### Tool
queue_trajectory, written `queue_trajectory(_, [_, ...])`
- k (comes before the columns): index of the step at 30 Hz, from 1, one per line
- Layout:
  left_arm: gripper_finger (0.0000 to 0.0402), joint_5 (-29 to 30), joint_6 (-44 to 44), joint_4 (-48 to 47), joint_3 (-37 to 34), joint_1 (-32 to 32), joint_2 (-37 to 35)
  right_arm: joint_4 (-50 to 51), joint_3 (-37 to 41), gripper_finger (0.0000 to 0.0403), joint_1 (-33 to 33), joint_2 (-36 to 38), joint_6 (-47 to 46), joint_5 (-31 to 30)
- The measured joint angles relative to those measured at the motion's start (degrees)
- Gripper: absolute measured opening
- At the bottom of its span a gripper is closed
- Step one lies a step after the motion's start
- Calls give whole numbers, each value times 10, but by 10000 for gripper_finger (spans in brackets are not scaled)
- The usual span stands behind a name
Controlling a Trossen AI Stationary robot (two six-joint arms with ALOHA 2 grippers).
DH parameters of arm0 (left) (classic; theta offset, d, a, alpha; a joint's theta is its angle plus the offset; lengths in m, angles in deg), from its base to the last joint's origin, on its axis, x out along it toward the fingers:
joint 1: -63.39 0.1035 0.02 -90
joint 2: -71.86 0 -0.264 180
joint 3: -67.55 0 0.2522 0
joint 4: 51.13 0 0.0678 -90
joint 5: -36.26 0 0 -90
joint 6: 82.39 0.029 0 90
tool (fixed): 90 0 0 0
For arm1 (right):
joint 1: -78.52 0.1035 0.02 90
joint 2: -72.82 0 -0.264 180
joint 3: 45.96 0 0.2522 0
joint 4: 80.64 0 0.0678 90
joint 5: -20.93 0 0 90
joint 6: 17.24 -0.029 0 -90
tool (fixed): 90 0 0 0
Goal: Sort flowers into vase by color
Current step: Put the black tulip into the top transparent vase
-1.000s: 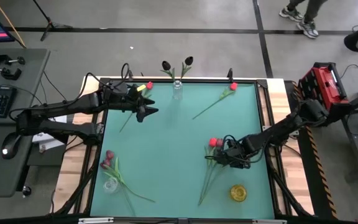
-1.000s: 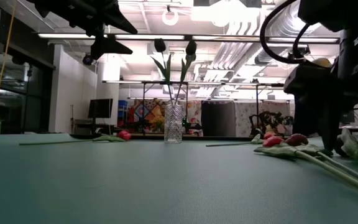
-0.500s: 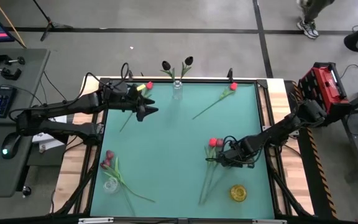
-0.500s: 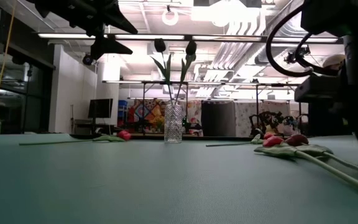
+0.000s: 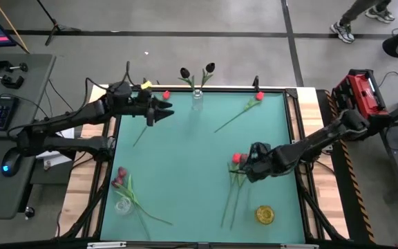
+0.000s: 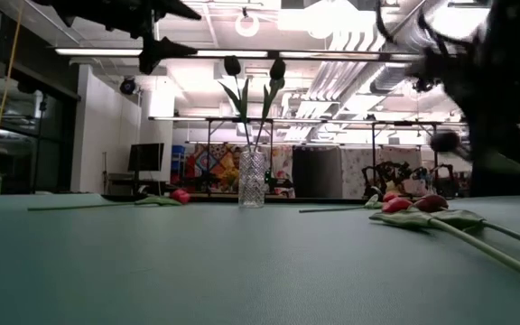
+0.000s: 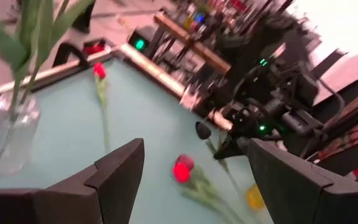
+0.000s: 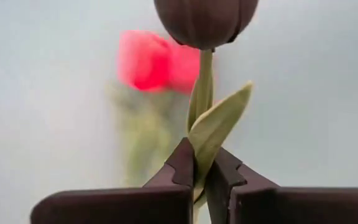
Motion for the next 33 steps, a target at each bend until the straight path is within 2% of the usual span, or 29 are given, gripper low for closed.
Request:
queue_trajectory(4, [275, -8, -13, 36, 0, 20, -12, -2, -31, 3, -11, 36, 75, -109])
queue_trajectory(8, [275, -39, -19, 72, 0, 37, -25, -46, -69, 2, -35, 66, 195, -215])
queue_trajectory(10, [275, -54, -22, 84, 0, 45, -32, -88, -84, 1, -54, 73, 275, -260])
queue_trajectory(13, [275, -67, -23, 93, 0, 56, -40, -203, -100, 1, -99, 77, 424, -303])
queue_trajectory(15, [275, -68, -19, 93, 0, 63, -45, -304, -103, 1, -136, 76, 542, -291])
queue_trajectory(20, [275, -74, -12, 92, 0, 76, -50, -565, -103, 1, -237, 58, 806, -186])
queue_trajectory(24, [275, -97, -12, 92, 0, 82, -51, -687, -103, 0, -296, 39, 963, -161])
queue_trajectory(26, [275, -98, -12, 92, 0, 82, -50, -704, -103, 0, -320, 29, 1005, -144])
queue_trajectory(33, [275, -93, -12, 123, 0, 72, -28, -762, -103, 0, -388, -10, 1064, -70])
